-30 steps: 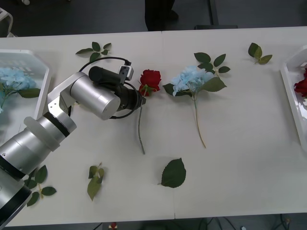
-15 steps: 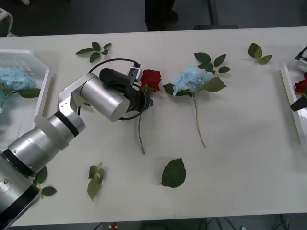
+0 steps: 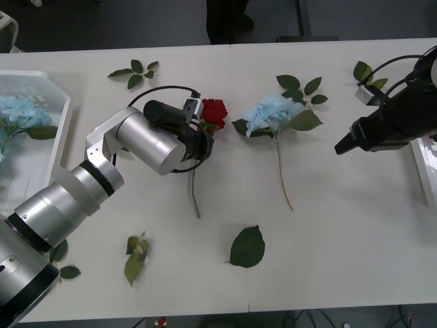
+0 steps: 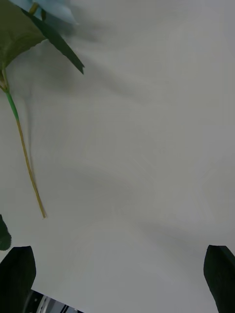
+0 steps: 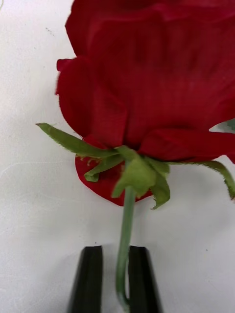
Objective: Place the red flowers into the right box and the blue flowers into the left box. If a person shows an open palm, hand one flower to the person first, then continue sorting.
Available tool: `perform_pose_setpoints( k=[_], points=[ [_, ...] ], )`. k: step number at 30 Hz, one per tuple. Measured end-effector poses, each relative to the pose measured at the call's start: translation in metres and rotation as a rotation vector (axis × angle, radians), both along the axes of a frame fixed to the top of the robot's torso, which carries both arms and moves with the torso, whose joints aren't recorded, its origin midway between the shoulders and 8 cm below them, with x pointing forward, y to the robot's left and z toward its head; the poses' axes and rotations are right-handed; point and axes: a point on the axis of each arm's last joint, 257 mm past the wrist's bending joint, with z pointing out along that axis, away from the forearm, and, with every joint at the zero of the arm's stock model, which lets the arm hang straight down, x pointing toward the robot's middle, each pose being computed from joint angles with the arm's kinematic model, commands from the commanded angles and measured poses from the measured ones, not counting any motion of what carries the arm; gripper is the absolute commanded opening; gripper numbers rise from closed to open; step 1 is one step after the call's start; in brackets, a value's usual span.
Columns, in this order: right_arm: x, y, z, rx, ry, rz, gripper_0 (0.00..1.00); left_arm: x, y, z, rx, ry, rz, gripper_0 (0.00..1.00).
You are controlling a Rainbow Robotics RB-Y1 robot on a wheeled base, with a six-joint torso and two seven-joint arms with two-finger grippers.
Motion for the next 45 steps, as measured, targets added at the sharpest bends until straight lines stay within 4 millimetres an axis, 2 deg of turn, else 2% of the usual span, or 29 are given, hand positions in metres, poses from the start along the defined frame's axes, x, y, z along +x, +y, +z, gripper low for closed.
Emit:
perform_pose_setpoints(
  k=[3, 9, 13, 16, 21, 24, 28, 31, 34, 39, 45],
  points=[
    [0.006, 0.020, -0.007, -0.023, -0.029, 0.033, 1.00, 0.000, 0.000, 0.000, 0.000, -0.001, 0.000, 0.00],
    [0.021, 0.050, -0.018, -0.036, -0.066, -0.015, 1.00, 0.004, -0.007, 0.009, -0.031, -0.029, -0.011, 0.00],
    [0.032, 0.071, -0.025, -0.056, -0.113, 0.015, 1.00, -0.002, -0.022, 0.025, -0.102, -0.021, -0.037, 0.00],
    [0.036, 0.086, -0.031, -0.074, -0.137, 0.039, 1.00, -0.010, -0.039, 0.057, -0.169, -0.046, -0.087, 0.00],
    [0.035, 0.111, -0.037, -0.063, -0.144, 0.069, 1.00, -0.030, -0.071, 0.126, -0.290, -0.115, -0.187, 0.00],
    [0.035, 0.118, -0.037, -0.053, -0.147, 0.074, 1.00, -0.043, -0.084, 0.169, -0.378, -0.174, -0.226, 0.00],
    [0.036, 0.127, -0.033, -0.002, -0.154, 0.071, 1.00, -0.055, -0.097, 0.226, -0.505, -0.300, -0.268, 0.00],
    [0.025, 0.137, -0.023, 0.103, -0.112, 0.076, 1.00, -0.063, -0.102, 0.256, -0.578, -0.367, -0.287, 0.00],
    [0.012, 0.138, -0.002, 0.209, -0.107, 0.178, 1.00, -0.065, -0.106, 0.280, -0.648, -0.426, -0.293, 0.00],
    [-0.006, 0.116, 0.027, 0.322, -0.183, 0.391, 1.00, -0.069, -0.123, 0.305, -0.697, -0.516, -0.305, 0.00],
    [-0.012, 0.092, 0.040, 0.467, -0.170, 0.350, 1.00, -0.076, -0.144, 0.327, -0.725, -0.601, -0.314, 0.00]
  ],
)
